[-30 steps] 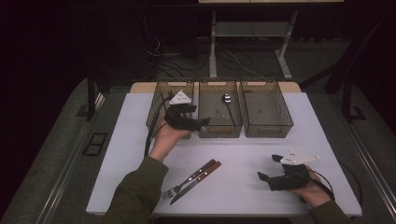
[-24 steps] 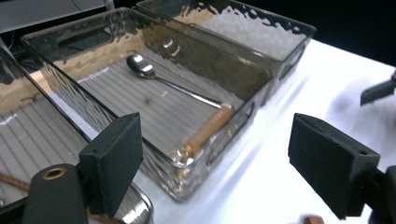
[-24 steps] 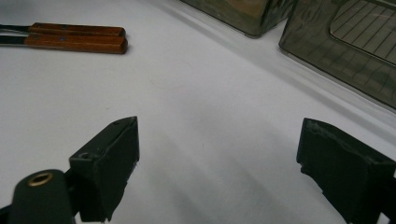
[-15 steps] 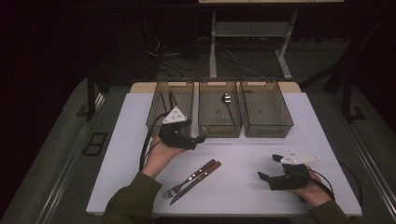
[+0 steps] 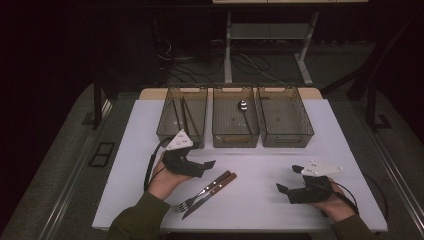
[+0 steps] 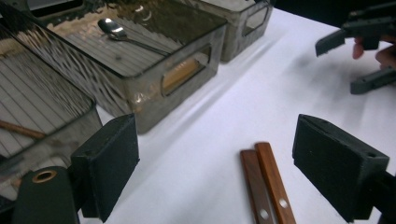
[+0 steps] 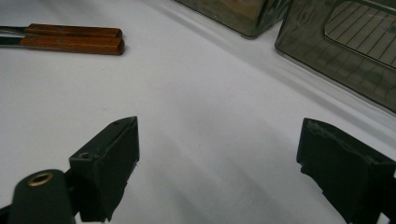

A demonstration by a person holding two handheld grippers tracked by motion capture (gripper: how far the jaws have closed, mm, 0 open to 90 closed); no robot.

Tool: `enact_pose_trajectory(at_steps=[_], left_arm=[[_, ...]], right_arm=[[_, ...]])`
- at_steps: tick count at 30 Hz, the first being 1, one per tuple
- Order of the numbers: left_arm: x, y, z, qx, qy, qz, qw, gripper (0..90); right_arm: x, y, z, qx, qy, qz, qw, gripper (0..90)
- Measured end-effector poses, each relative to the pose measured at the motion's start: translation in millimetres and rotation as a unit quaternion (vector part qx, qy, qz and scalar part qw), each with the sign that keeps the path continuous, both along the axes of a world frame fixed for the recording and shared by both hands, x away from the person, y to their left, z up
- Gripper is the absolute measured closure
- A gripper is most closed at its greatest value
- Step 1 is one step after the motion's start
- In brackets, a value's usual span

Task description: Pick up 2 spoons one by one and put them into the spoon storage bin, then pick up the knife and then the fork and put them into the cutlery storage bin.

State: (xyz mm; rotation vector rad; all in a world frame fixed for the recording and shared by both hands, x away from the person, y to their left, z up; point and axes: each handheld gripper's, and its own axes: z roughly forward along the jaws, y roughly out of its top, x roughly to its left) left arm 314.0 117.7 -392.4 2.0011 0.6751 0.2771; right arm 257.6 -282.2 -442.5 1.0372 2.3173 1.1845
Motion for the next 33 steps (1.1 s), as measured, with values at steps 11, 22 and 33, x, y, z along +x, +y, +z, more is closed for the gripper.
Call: enact_pose_trajectory(at_steps=[11, 22, 33], left_arm=[[-19.8, 9.0, -10.7, 0.005, 0.009, -0.005, 0.9999, 14.4], [-34.2, 16.4, -21.4, 0.014, 0.028, -0.017, 0.9994, 23.0], [-37.8, 14.1, -30.9, 0.025, 0.061, -0.038, 0.9971, 48.8]], right_arm=[[0.2, -0.7, -0.6, -0.001, -0.003, -0.003, 1.0, 13.2], [0.0, -0.8, -0.6, -0.003, -0.004, -0.005, 1.0, 13.2], [0.0, -1.9, -0.2, -0.004, -0.006, -0.006, 1.0, 13.1]])
